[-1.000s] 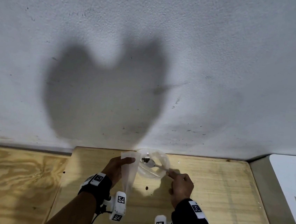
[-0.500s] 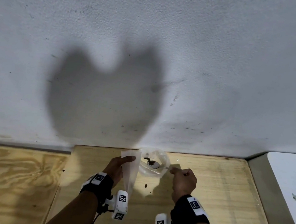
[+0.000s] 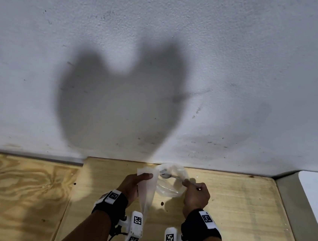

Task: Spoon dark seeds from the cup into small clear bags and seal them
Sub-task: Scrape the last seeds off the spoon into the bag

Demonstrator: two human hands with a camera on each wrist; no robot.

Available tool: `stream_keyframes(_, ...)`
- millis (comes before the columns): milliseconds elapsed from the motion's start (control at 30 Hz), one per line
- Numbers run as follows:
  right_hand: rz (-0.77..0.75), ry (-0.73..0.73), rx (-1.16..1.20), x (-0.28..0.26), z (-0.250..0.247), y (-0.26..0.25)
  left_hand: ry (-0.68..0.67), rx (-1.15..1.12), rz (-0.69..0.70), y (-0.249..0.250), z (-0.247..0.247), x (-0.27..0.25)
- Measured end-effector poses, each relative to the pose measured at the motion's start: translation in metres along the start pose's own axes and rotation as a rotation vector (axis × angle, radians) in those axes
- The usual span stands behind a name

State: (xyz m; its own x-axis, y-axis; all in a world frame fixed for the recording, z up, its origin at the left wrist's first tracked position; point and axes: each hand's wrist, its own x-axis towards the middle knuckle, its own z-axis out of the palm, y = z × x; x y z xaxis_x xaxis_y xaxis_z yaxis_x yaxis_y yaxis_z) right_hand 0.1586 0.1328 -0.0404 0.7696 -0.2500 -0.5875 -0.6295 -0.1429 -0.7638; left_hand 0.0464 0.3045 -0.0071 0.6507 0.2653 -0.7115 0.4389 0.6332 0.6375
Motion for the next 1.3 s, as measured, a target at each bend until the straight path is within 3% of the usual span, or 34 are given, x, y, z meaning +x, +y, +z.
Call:
stream_keyframes(433, -0.025, -0.146, 0.105, 0.021, -0.005, 0.016, 0.001, 0.080, -0.005, 0.000, -0.010, -0.001)
stream_keyframes(967, -0.109, -0.205, 0.080, 0.015, -0.042, 0.023, 0.008, -0.021, 0.015, 0.007, -0.009, -0.004)
stream_keyframes(1300, -0.007, -0.198, 0.008, 0.014, -0.043, 0.017, -0.017, 0.057, 0.026, 0.001, -0.001, -0.005)
